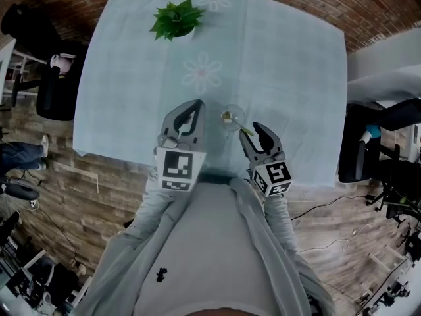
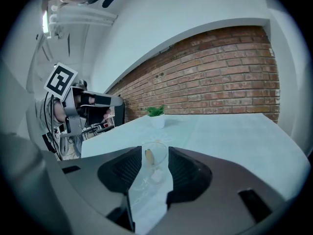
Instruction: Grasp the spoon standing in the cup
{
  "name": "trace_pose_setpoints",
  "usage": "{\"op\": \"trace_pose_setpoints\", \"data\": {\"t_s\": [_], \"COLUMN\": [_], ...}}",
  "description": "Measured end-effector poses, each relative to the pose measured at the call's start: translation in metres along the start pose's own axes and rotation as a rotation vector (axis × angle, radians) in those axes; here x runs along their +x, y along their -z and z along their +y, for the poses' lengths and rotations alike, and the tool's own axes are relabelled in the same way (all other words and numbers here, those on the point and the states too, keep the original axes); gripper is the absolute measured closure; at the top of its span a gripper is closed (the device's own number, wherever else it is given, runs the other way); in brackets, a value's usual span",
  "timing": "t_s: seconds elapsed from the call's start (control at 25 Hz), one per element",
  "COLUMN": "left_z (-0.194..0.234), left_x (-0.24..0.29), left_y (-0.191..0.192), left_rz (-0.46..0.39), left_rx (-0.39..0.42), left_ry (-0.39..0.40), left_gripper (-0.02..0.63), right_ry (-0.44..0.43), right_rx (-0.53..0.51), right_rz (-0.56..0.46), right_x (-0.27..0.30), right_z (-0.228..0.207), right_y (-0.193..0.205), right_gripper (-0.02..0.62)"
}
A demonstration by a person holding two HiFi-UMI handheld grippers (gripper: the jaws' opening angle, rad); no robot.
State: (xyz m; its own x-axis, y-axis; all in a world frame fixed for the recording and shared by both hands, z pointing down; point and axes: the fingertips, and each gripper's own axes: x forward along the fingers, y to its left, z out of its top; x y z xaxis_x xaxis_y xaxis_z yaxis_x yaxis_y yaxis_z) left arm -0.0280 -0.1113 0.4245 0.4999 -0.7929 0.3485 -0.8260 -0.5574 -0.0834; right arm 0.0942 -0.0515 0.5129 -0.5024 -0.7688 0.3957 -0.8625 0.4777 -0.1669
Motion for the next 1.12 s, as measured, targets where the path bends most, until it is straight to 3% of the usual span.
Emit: {"op": "trace_pose_setpoints", "data": {"t_s": [0.52,0.76,0.92,1.12], "left_z": [0.001,0.006,0.008,0.007], "left_x": [0.007,0.012,0.014,0.018], "left_y": [0.007,0.009,0.006,0.004], "left_rz": [0.021,0.021,0.014,0.013], "left_rx": [0.002,-0.003,-0.001,-0.003], "left_ry": [0.017,0.006,0.002,0.006], "left_gripper": [0.588,0.588,0.588,0.588], "right_ry": [-0.012,-0.001,0.001,-0.007], "right_rx": [0.008,0.013,0.011,0.041], "right_rz": [0.009,0.007,0.01,0.01], "right_x": [0.016,0.019,0.02,0.021], "right_z": [0.001,-0.002,0.0,-0.003], "right_y": [0.017,0.016,0.016,0.013], "right_gripper": [0.434,0.479,0.551,0.556]}}
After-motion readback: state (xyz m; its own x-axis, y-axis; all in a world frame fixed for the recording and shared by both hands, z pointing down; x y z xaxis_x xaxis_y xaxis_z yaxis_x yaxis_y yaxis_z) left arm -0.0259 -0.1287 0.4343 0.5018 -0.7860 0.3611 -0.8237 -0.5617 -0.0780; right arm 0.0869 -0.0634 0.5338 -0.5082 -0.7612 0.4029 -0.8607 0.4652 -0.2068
